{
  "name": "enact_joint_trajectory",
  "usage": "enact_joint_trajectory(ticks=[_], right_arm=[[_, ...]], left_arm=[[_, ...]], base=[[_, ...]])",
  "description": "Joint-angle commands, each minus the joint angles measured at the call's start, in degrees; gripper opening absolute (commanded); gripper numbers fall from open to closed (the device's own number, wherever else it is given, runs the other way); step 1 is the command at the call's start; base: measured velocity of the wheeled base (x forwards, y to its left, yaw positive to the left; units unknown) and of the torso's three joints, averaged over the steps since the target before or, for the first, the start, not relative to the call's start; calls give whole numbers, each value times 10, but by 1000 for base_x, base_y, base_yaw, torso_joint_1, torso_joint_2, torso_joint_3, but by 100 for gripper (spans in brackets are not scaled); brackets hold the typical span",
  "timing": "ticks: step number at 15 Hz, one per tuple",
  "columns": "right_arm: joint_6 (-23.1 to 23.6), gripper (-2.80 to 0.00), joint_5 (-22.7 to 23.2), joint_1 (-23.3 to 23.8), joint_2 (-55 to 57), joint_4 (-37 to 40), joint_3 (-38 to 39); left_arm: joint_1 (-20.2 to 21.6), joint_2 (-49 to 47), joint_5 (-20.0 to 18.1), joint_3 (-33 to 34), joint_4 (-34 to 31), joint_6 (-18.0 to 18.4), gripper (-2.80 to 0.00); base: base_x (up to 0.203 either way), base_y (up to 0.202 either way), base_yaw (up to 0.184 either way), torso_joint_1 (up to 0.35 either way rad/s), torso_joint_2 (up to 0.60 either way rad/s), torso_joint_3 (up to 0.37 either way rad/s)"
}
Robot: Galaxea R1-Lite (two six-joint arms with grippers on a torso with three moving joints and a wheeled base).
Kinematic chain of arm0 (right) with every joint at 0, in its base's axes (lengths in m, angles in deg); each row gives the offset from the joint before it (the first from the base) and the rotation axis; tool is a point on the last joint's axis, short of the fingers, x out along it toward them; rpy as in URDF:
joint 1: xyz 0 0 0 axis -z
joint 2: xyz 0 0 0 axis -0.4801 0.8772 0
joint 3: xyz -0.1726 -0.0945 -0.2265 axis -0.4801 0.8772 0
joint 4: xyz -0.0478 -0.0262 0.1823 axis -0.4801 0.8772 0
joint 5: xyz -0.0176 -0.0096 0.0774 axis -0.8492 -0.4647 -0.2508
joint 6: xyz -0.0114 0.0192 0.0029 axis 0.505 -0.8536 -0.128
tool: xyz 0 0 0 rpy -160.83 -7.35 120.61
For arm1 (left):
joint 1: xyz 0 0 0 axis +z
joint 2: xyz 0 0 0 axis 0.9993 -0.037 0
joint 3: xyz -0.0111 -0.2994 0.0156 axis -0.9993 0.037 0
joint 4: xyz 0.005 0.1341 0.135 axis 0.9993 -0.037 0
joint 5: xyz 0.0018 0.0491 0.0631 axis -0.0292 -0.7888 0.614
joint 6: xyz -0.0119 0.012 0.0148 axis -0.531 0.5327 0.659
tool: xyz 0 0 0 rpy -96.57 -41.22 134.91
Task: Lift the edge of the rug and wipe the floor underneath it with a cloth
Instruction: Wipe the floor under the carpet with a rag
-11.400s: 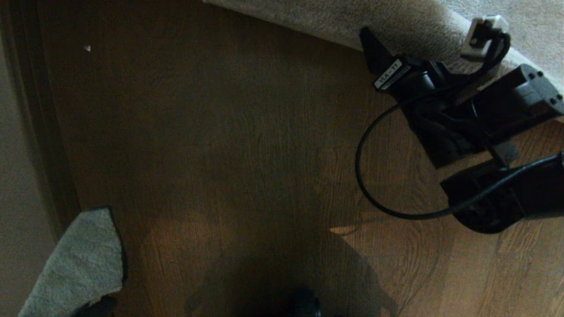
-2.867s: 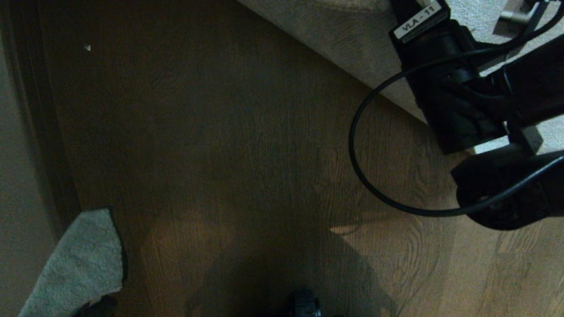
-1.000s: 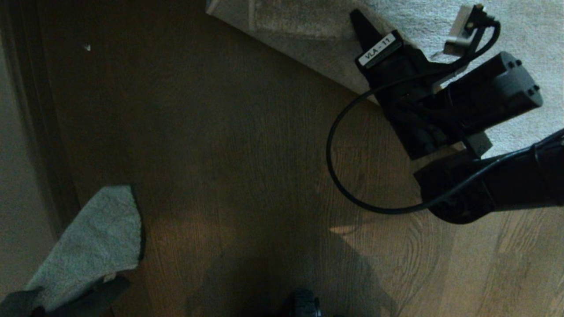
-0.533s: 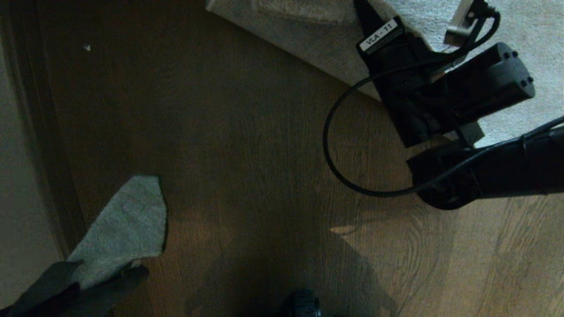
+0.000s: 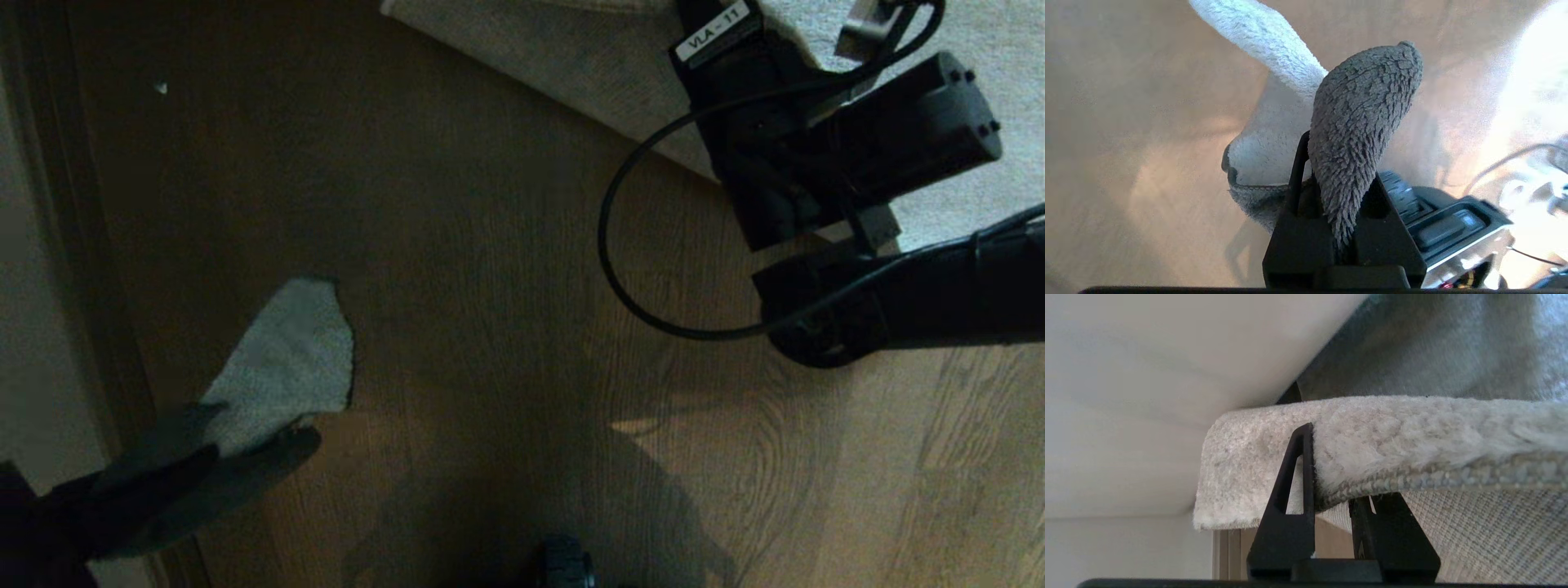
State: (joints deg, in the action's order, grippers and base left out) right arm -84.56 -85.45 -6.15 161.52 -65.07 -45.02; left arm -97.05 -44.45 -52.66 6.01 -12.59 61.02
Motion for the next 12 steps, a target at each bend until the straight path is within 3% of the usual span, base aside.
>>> enact_joint_trajectory(ticks=[1,4,8,12], right_arm=[[0,-280,0,1,0,-3,-11],[0,-280,0,1,3,-2,-12],[-1,-280,0,5,11,0,-14],[-1,-280,-1,11,18,-1,-13]], left_arm=[[-44,-101,1,-25,29,-4,-280],[-114,-210,16,-71,88,-10,-280],[-219,-328,78,-135,172,-43,-280],[-264,-404,111,-190,224,-69,-280]], base=[[0,0,0,0,0,0],[0,0,0,0,0,0],[0,0,0,0,0,0],[0,0,0,0,0,0]])
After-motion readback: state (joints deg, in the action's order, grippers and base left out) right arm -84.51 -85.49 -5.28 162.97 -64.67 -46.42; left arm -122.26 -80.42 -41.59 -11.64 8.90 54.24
